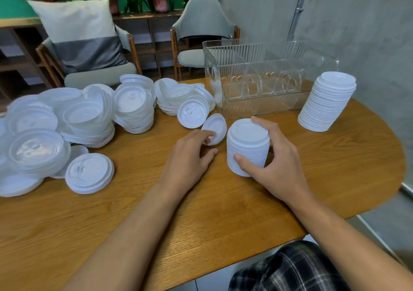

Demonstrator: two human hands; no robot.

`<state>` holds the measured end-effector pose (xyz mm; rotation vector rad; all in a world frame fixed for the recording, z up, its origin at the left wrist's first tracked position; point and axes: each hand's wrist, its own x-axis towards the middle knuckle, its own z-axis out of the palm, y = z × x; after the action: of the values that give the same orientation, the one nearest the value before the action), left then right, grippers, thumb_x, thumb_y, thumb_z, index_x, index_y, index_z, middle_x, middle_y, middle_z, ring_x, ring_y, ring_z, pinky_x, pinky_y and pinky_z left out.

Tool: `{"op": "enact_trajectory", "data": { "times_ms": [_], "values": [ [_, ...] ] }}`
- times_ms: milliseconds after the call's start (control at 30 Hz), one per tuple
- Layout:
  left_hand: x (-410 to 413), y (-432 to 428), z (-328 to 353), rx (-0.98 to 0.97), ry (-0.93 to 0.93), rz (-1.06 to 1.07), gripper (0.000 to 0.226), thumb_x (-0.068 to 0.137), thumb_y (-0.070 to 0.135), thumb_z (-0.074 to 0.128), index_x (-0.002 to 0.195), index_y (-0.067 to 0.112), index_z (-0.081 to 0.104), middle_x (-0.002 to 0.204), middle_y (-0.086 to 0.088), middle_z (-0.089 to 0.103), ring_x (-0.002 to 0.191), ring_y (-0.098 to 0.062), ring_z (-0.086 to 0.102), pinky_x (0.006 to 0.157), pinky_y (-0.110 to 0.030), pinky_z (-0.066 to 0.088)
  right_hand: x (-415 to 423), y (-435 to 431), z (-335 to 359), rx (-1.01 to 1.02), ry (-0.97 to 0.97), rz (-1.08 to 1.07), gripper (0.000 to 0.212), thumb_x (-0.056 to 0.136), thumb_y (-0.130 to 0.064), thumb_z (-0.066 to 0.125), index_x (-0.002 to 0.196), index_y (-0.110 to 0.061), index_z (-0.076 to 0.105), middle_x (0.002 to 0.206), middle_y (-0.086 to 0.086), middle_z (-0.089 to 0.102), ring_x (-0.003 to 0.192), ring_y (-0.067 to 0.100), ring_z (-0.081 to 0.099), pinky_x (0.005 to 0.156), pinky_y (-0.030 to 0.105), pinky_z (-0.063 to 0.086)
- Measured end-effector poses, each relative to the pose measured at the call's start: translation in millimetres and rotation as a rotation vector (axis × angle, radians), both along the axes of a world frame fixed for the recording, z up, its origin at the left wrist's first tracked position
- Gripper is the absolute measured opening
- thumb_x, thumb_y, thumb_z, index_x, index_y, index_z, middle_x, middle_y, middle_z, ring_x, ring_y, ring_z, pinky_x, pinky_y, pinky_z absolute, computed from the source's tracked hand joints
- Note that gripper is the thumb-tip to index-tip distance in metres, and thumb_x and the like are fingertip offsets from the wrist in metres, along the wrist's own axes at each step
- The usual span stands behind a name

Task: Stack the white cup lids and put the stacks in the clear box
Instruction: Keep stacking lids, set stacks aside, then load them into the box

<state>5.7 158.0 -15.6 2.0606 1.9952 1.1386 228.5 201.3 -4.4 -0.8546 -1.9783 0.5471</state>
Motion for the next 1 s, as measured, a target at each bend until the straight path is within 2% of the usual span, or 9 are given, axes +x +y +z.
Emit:
{"op": "enact_trajectory", "data": {
  "times_ms": [200, 333, 400, 500, 600, 667, 800, 900, 1000],
  "values": [
    [3, -3, 7, 0.044, -0.096, 0.062, 0.029, 0.090, 0.013, 0.079, 0.116, 0.018, 0.068, 0.096, 0.009, 0.068, 0.087, -0.008, 0.063, 0.081, -0.035, 0.057, 0, -1, 1, -0.023, -0.005, 0.015, 0.076, 0.080, -0.048, 0.082, 0.146, -0.025, 0.049, 0.139, -0.017, 0.055, 0.130, -0.006, 0.049, 0.102, 0.009, 0.039],
    [6, -9, 20, 0.116, -0.436, 0.102, 0.039, 0.090, 0.007, 0.077, 0.120, 0.017, 0.054, 0.096, 0.005, 0.069, 0.088, -0.005, 0.068, 0.073, -0.016, 0.055, 0, -1, 1, -0.014, 0.009, 0.006, 0.074, 0.083, -0.057, 0.076, 0.145, -0.024, 0.052, 0.136, -0.014, 0.056, 0.130, -0.004, 0.050, 0.101, 0.008, 0.038],
    [7, -12, 27, 0.142, -0.582, 0.101, 0.039, 0.092, 0.006, 0.075, 0.123, 0.017, 0.054, 0.103, 0.002, 0.070, 0.086, -0.004, 0.069, 0.073, -0.014, 0.054, 1, 0, 1, -0.014, 0.014, 0.006, 0.072, 0.085, -0.056, 0.074, 0.145, -0.023, 0.053, 0.136, -0.014, 0.056, 0.130, -0.002, 0.051, 0.101, 0.009, 0.039],
    [5, -14, 35, 0.165, -0.727, 0.084, 0.035, 0.095, 0.005, 0.070, 0.128, 0.018, 0.066, 0.115, 0.000, 0.070, 0.089, -0.005, 0.067, 0.082, -0.021, 0.056, 2, 0, 1, -0.030, 0.017, 0.019, 0.072, 0.085, -0.056, 0.074, 0.145, -0.024, 0.053, 0.137, -0.015, 0.056, 0.131, -0.001, 0.051, 0.102, 0.011, 0.040],
    [3, -15, 41, 0.108, -0.929, 0.026, 0.040, 0.098, 0.004, 0.064, 0.134, 0.021, 0.071, 0.126, -0.003, 0.071, 0.109, -0.016, 0.071, 0.094, -0.036, 0.060, 2, -1, 1, -0.040, 0.015, 0.036, 0.073, 0.085, -0.055, 0.074, 0.147, -0.024, 0.052, 0.139, -0.016, 0.056, 0.132, -0.001, 0.051, 0.103, 0.014, 0.043],
    [5, -17, 46, 0.066, -1.054, -0.040, 0.039, 0.100, 0.004, 0.063, 0.135, 0.020, 0.071, 0.128, -0.006, 0.072, 0.113, -0.021, 0.071, 0.094, -0.037, 0.060, 1, -1, 1, -0.048, 0.014, 0.051, 0.073, 0.085, -0.051, 0.076, 0.149, -0.025, 0.050, 0.142, -0.016, 0.055, 0.134, 0.002, 0.051, 0.106, 0.022, 0.046],
    [17, -21, 51, 0.071, -1.026, -0.062, 0.035, 0.099, 0.008, 0.069, 0.133, 0.016, 0.070, 0.104, -0.004, 0.079, 0.095, -0.005, 0.074, 0.084, -0.018, 0.056, 2, -4, 3, -0.068, 0.010, 0.112, 0.083, 0.085, -0.048, 0.079, 0.156, -0.030, 0.039, 0.151, -0.022, 0.048, 0.140, 0.004, 0.048, 0.110, 0.032, 0.048],
    [24, -21, 49, 0.100, -0.961, -0.056, 0.029, 0.097, 0.011, 0.074, 0.126, 0.014, 0.071, 0.089, -0.005, 0.081, 0.090, -0.006, 0.075, 0.083, -0.018, 0.056, 2, -5, 3, -0.061, 0.001, 0.150, 0.087, 0.086, -0.047, 0.078, 0.159, -0.034, 0.032, 0.155, -0.029, 0.041, 0.144, 0.000, 0.043, 0.112, 0.026, 0.045],
    [29, -21, 46, 0.122, -0.861, -0.044, 0.013, 0.096, 0.016, 0.076, 0.108, 0.014, 0.072, 0.086, -0.001, 0.081, 0.085, -0.010, 0.075, 0.076, -0.021, 0.055, 2, -5, 3, -0.037, -0.010, 0.165, 0.085, 0.087, -0.045, 0.077, 0.159, -0.034, 0.033, 0.155, -0.025, 0.042, 0.143, 0.001, 0.043, 0.112, 0.022, 0.043]
  ]
}}
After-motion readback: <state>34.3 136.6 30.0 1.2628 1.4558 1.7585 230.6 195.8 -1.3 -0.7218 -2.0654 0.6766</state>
